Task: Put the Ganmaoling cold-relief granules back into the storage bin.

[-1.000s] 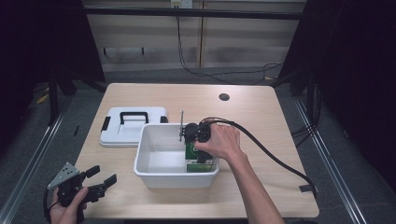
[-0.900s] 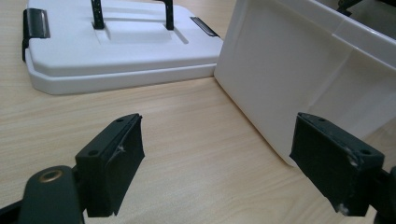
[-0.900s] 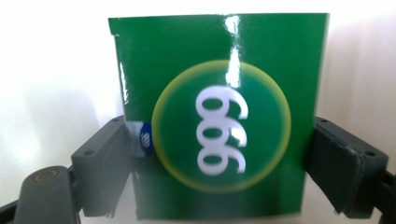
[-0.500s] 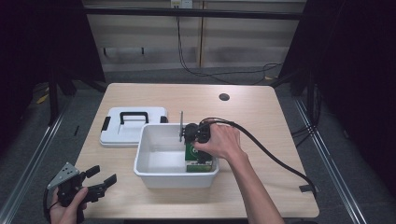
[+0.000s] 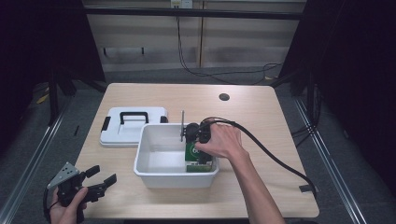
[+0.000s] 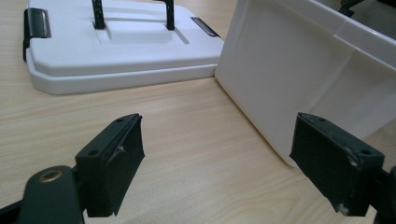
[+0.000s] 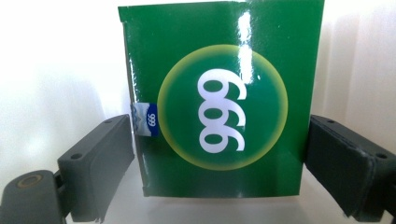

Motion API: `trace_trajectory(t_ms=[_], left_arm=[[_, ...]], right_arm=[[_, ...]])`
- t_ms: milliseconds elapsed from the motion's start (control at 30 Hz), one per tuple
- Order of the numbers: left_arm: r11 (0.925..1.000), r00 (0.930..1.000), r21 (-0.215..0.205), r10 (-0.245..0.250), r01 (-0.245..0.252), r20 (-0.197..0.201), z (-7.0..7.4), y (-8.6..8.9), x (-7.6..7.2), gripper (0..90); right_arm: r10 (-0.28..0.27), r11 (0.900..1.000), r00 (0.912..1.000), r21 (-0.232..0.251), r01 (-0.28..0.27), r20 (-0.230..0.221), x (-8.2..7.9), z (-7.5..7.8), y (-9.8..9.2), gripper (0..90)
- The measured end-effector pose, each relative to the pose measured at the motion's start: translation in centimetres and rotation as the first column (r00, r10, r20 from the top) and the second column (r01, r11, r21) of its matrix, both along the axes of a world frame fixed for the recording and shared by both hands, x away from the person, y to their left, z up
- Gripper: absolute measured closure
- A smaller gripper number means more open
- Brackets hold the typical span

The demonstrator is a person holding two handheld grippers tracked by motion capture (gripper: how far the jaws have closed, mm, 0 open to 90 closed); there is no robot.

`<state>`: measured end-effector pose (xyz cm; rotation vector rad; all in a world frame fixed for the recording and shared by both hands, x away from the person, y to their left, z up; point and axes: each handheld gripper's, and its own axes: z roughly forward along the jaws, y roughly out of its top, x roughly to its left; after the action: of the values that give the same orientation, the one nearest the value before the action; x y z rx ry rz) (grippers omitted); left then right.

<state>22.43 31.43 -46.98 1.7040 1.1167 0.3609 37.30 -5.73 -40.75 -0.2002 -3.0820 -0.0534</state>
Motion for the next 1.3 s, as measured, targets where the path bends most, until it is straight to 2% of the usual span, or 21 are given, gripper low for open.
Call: trace_trajectory(t_ms=[100,267,333,467,600,767,867,900,1033,1200,1267,1300], left_arm=[[1.0000,1.0000,0.008,-0.004,0.004,0.003,0.0,0.0,0.1,16.7],[1.0000,1.0000,0.008,-0.002,0.002,-0.002,0.0,0.0,0.1,16.7],[1.0000,1.0000,0.002,0.001,-0.001,-0.003,-0.1,0.0,0.1,16.7],[1.0000,1.0000,0.005,0.000,0.000,-0.004,-0.1,-0.1,0.2,16.7],[1.0000,1.0000,0.006,0.001,-0.001,-0.003,-0.1,-0.1,0.2,16.7],[1.0000,1.0000,0.004,-0.001,0.001,-0.004,-0.1,0.0,0.1,16.7],[1.0000,1.0000,0.006,-0.004,0.004,-0.003,0.0,-0.1,0.1,16.7],[1.0000,1.0000,0.008,-0.005,0.005,-0.001,0.0,-0.1,0.2,16.7],[1.0000,1.0000,0.006,-0.007,0.007,-0.003,-0.1,0.0,0.1,16.7],[1.0000,1.0000,0.005,-0.003,0.003,-0.004,-0.1,0.0,0.1,16.7],[1.0000,1.0000,0.007,-0.002,0.002,-0.001,0.0,-0.1,0.1,16.7],[1.0000,1.0000,0.005,0.000,0.000,0.000,0.0,-0.1,0.1,16.7]], right_arm=[[0.006,1.000,1.0000,-0.003,-0.006,-0.004,0.0,0.2,-0.1,9.6],[-0.012,0.999,0.9999,0.039,0.012,-0.003,0.0,0.9,-0.6,10.0],[-0.010,0.999,0.9996,0.053,0.011,-0.027,0.0,1.3,-0.8,12.5],[-0.028,0.997,0.9996,0.068,0.029,-0.010,0.0,2.0,-1.3,12.6],[-0.034,0.997,0.9994,0.075,0.034,-0.011,0.0,2.2,-1.4,13.0],[-0.049,0.988,0.9988,0.148,0.048,0.003,0.0,2.6,-1.6,13.8],[-0.055,0.986,0.9984,0.160,0.052,0.014,-0.2,2.9,-1.7,15.1],[-0.047,0.983,0.9988,0.178,0.043,0.015,-0.2,3.0,-1.9,15.1],[-0.077,0.970,0.9968,0.233,0.071,0.019,-0.5,3.5,-2.5,15.6],[-0.104,0.942,0.9944,0.321,0.092,0.020,-0.7,4.1,-3.7,17.1],[-0.126,0.930,0.9919,0.349,0.113,0.016,-0.9,4.4,-4.1,17.7],[-0.147,0.929,0.9891,0.344,0.134,0.010,-1.0,4.6,-4.4,17.7]])
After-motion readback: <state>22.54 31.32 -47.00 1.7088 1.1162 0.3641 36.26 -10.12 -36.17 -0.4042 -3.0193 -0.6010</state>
